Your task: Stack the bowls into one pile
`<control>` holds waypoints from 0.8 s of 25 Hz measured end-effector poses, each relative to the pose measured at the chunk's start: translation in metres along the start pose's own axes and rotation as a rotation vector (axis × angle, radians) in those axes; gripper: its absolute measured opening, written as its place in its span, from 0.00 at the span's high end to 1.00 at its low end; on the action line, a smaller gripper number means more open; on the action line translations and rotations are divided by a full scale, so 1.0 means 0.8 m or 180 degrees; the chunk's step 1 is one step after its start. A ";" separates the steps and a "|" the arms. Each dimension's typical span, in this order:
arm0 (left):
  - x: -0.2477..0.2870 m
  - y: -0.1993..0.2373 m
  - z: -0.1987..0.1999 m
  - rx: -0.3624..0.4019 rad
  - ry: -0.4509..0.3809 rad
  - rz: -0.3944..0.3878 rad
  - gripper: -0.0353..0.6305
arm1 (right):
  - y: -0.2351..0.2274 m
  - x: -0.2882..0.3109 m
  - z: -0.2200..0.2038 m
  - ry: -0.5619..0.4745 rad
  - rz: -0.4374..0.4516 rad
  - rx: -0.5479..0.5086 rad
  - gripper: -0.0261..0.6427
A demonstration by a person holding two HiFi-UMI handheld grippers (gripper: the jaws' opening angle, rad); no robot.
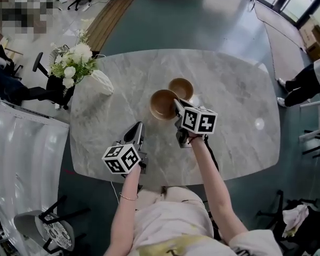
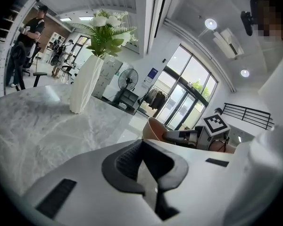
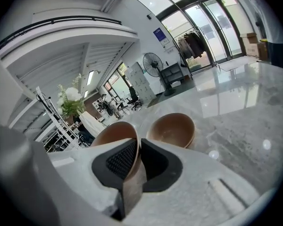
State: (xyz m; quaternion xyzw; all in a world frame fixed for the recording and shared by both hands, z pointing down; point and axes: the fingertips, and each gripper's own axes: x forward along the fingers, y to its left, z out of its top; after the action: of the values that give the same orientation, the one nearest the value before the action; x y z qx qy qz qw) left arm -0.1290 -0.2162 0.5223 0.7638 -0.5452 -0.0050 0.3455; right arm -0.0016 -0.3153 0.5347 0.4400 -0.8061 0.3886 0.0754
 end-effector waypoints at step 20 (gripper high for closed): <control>0.079 -0.029 0.001 -0.0024 0.0183 -0.0143 0.95 | -0.111 0.000 0.064 -0.0439 -0.0728 0.0538 0.91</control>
State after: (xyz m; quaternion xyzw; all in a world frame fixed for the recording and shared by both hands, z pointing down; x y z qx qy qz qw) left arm -0.0847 -0.2657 0.5328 0.7743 -0.5178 0.0072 0.3637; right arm 0.0782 -0.3783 0.5493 0.5593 -0.7184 0.4128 0.0263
